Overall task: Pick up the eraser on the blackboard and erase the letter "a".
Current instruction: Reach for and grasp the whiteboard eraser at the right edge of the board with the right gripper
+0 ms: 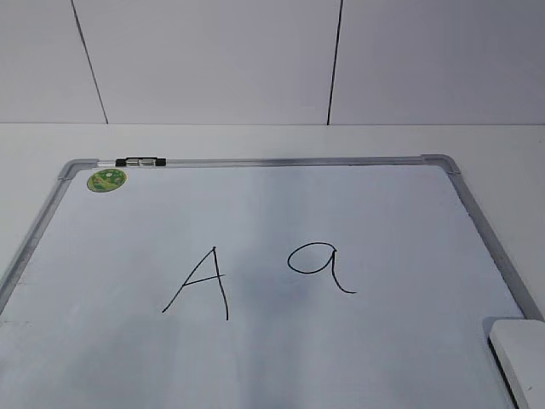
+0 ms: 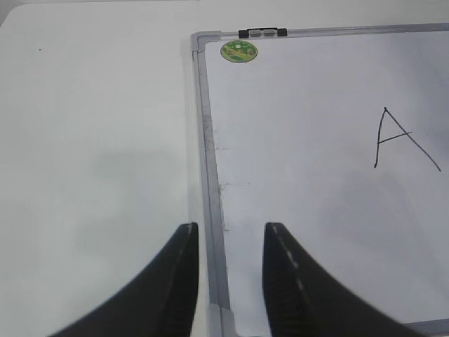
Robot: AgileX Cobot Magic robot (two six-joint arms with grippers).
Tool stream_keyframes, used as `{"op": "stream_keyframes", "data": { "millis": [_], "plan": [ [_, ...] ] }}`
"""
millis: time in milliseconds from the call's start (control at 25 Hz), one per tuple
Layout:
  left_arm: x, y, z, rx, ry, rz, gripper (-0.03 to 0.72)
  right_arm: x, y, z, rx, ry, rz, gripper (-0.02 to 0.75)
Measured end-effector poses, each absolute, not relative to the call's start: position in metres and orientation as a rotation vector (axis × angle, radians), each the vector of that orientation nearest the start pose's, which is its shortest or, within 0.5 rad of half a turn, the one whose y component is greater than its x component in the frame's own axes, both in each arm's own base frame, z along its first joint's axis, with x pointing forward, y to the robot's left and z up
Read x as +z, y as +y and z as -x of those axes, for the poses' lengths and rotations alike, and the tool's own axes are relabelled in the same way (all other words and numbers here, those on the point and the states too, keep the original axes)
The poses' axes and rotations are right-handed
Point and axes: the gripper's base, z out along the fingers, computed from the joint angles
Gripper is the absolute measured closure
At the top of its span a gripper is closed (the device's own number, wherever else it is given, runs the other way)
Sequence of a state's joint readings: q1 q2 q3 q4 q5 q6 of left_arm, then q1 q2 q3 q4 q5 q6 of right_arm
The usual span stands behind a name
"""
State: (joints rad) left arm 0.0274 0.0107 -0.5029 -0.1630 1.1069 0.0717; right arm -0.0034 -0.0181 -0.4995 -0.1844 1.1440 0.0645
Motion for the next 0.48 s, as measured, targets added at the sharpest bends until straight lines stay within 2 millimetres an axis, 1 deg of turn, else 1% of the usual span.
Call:
{"op": "stream_keyframes", "data": {
  "millis": [480],
  "plan": [
    [0.2754,-0.0134,0.0058,-0.137,2.089,-0.058,0.454,0.2715,-0.0152,0.0121,-0.186,2.099,-0.091,0.15]
  ]
}}
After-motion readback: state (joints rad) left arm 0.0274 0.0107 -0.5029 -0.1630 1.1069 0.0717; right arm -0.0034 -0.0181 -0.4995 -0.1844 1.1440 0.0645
